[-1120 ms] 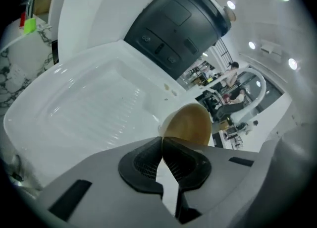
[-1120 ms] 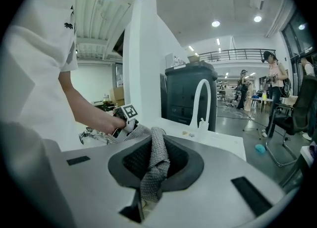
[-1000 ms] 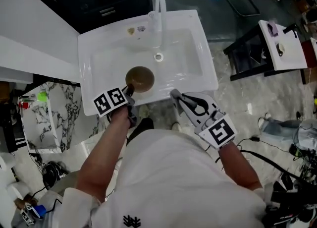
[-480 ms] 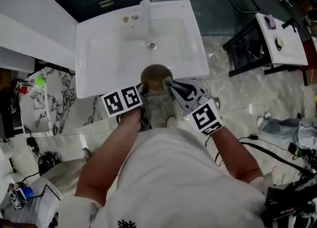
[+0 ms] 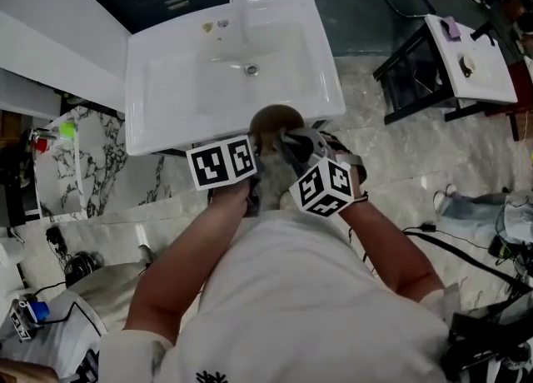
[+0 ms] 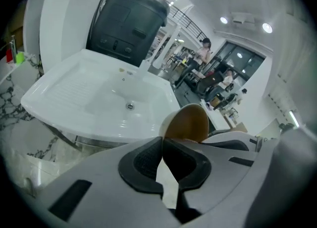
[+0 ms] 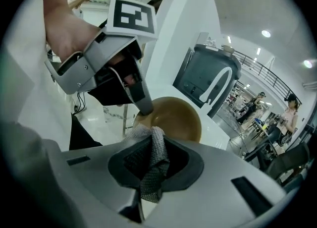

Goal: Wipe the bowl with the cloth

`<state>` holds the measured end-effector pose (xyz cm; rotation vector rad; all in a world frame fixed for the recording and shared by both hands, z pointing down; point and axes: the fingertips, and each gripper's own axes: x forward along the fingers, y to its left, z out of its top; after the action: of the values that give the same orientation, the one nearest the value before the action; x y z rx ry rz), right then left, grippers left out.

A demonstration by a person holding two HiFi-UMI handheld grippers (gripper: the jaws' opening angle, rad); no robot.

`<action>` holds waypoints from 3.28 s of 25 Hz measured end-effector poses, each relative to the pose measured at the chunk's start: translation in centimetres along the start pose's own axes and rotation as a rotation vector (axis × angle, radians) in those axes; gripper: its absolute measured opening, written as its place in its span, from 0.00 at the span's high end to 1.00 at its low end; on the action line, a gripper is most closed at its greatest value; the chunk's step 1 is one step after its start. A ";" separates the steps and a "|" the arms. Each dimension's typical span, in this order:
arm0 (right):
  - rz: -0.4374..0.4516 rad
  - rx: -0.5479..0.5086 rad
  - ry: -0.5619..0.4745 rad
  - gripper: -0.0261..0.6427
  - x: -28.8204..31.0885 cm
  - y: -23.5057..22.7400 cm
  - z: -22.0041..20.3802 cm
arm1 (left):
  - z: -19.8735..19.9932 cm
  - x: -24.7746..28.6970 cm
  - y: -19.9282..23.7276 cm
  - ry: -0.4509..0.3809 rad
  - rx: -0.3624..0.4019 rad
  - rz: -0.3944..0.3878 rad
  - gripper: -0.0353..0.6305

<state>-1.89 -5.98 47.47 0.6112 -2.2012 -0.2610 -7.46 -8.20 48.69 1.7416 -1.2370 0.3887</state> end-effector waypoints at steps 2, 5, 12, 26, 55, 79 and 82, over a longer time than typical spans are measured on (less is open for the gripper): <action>0.023 -0.014 0.004 0.91 0.1 0.6 0.4 | -0.2 0.0 -0.4 0.008 0.021 -0.005 0.92; 0.042 -0.033 -0.013 0.91 0.0 1.3 1.3 | -0.7 0.1 -1.1 0.033 0.051 -0.015 0.92; -0.022 -0.116 -0.039 0.91 -0.8 0.4 3.3 | -1.7 0.0 -2.2 0.075 0.110 -0.028 0.92; -0.176 -0.221 0.039 0.91 -2.3 -1.7 1.8 | -3.5 -0.3 -2.0 0.094 0.126 -0.033 0.92; -0.135 -0.312 0.125 0.91 -1.5 -0.2 0.5 | -3.2 0.4 -4.7 0.098 0.169 -0.057 0.92; 0.003 -0.264 0.189 0.91 -0.2 2.0 -3.4 | -2.7 1.7 -4.4 0.089 0.181 -0.031 0.92; 0.009 -0.262 0.147 0.91 -0.1 2.3 -2.5 | -2.9 1.6 -4.6 0.091 0.183 -0.039 0.92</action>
<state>-0.70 -3.91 49.87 0.4591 -1.9860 -0.4759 -2.05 -6.49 49.00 1.8782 -1.1291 0.5672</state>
